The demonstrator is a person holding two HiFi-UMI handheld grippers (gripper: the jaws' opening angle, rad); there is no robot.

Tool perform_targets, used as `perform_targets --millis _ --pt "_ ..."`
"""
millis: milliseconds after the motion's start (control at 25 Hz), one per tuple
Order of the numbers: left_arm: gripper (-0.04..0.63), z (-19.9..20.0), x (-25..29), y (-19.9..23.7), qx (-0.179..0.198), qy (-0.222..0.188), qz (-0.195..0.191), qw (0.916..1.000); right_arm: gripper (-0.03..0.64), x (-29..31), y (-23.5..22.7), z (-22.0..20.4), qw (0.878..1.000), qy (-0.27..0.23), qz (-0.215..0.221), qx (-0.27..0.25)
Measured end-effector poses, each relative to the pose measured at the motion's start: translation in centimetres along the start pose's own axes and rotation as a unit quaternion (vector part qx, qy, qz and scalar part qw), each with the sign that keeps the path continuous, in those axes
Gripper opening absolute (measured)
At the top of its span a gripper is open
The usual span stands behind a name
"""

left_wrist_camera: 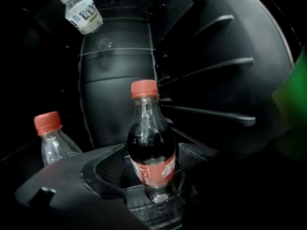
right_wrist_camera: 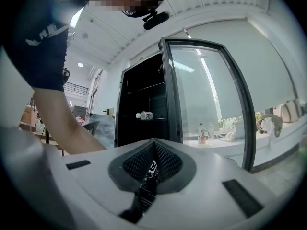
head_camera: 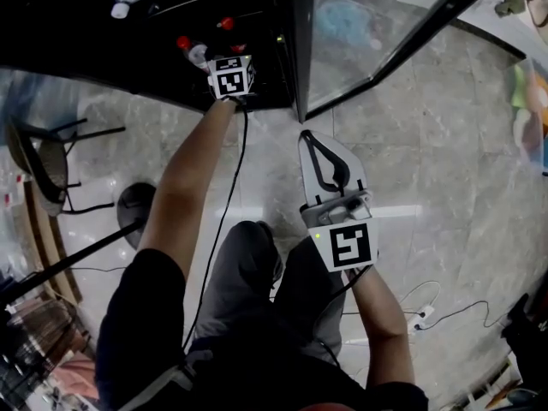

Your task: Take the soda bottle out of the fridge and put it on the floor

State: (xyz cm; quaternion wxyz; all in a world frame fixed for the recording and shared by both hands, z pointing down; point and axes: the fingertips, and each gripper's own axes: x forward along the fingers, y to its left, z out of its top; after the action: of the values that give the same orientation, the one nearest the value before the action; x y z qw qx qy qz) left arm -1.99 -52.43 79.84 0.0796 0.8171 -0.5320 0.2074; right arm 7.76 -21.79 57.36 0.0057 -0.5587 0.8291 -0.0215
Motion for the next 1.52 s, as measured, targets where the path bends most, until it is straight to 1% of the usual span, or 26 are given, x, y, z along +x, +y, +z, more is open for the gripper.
perform_targets --millis 160,320,480,600,720,840,960,1120,1280,1520 --pt "0.341 -0.4 1.3 0.0 0.003 0.005 -0.004 1.0000 0.018 0.2 -0.5 -0.7 1.000 -0.001 -0.003 0.002" --pt "0.332 0.0 1.2 0.2 -0.009 -0.012 -0.001 0.9999 0.018 0.0 -0.7 -1.5 1.000 0.001 -0.003 0.005" --pt "0.322 -0.6 1.4 0.0 -0.014 0.006 -0.006 0.9999 0.018 0.1 -0.8 -2.2 1.000 0.004 -0.002 0.003" --pt "0.321 -0.7 0.7 -0.2 -0.002 0.008 -0.003 1.0000 0.018 0.1 -0.4 -2.4 1.000 0.007 0.003 -0.003" --pt "0.319 -0.8 -0.7 -0.8 0.016 0.006 -0.001 0.9998 0.018 -0.2 -0.3 -2.5 1.000 0.013 0.006 -0.004" --pt "0.319 -0.9 -2.4 -1.0 0.007 0.000 -0.005 1.0000 0.018 -0.5 -0.4 -2.2 1.000 0.012 0.008 -0.004" --pt "0.319 -0.1 -4.9 -1.4 -0.001 -0.016 -0.019 0.9997 0.018 -0.7 0.0 -2.0 1.000 0.010 0.014 -0.010" --pt "0.318 0.2 -9.3 -2.1 0.020 -0.028 -0.044 0.9984 0.018 -1.0 0.9 -2.8 0.999 0.021 0.027 0.001" --pt "0.319 -1.7 -13.5 -2.7 0.016 -0.027 -0.071 0.9970 0.018 -1.3 1.6 -4.0 0.999 0.029 0.041 -0.001" --pt "0.319 -6.2 -16.6 -2.2 0.021 -0.023 -0.077 0.9965 0.018 -1.2 2.1 -7.6 0.997 0.043 0.057 -0.005"
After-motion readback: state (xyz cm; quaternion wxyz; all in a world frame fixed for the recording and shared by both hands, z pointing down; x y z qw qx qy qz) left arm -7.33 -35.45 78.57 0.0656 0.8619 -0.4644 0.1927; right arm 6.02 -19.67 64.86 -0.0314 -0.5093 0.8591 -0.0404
